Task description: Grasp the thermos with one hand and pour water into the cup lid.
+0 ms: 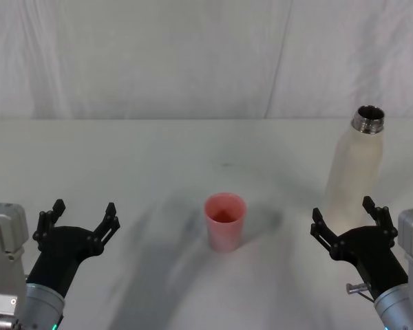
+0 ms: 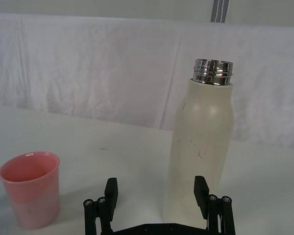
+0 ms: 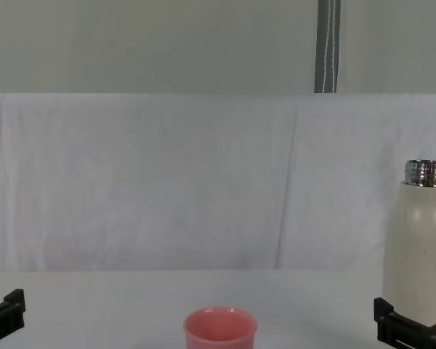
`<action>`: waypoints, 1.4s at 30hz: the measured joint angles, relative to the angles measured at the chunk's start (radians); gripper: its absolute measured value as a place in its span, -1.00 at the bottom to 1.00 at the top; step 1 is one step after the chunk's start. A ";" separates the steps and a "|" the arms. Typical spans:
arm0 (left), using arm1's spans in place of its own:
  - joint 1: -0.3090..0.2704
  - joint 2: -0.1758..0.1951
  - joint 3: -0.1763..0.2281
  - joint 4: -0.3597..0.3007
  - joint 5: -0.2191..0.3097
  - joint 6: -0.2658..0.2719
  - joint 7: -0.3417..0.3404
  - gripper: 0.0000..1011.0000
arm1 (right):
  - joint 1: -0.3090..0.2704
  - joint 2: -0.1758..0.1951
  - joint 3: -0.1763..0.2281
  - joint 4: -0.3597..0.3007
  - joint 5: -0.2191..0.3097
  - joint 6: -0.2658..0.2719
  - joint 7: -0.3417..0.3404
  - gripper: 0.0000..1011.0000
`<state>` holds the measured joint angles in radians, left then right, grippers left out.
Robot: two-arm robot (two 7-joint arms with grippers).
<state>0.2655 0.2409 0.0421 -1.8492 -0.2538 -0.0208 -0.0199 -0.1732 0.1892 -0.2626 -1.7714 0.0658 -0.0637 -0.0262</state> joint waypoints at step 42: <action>0.000 0.000 0.000 0.000 0.000 0.000 0.000 0.98 | 0.023 -0.044 0.058 0.047 0.066 -0.030 0.057 0.98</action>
<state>0.2655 0.2410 0.0421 -1.8492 -0.2538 -0.0208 -0.0199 -0.1503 0.1451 -0.2049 -1.7245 0.1321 -0.0938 0.0308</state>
